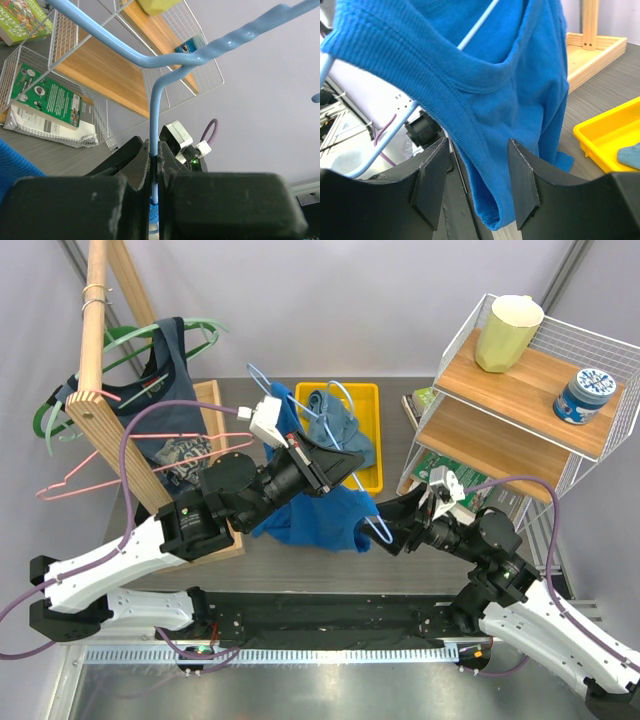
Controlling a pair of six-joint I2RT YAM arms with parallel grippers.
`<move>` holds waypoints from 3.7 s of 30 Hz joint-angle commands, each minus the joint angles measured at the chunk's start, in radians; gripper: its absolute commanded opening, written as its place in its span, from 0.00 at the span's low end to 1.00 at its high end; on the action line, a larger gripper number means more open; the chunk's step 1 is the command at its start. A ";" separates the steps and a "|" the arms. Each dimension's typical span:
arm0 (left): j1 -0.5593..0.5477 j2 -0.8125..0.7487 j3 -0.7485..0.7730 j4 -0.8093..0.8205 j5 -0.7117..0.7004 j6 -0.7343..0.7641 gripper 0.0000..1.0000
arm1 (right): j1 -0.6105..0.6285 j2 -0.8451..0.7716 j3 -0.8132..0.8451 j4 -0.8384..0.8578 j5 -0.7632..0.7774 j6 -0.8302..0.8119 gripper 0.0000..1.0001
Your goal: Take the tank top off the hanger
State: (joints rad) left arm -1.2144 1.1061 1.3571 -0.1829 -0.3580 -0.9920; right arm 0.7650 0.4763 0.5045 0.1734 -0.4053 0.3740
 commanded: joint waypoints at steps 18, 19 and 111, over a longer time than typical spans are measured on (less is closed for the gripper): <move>0.003 0.034 0.048 0.019 -0.185 0.190 0.00 | -0.001 -0.017 0.020 0.000 -0.001 0.029 0.01; 0.003 0.038 0.054 0.017 -0.221 0.203 0.00 | -0.001 -0.040 0.017 -0.014 0.005 0.032 0.01; 0.003 -0.270 -0.297 0.126 0.677 -0.132 0.00 | -0.001 0.706 0.558 0.000 0.399 -0.139 0.01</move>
State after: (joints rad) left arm -1.2148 0.9138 1.0893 -0.1272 0.2859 -1.1191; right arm 0.7635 1.1393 0.9661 0.1406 -0.1703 0.3187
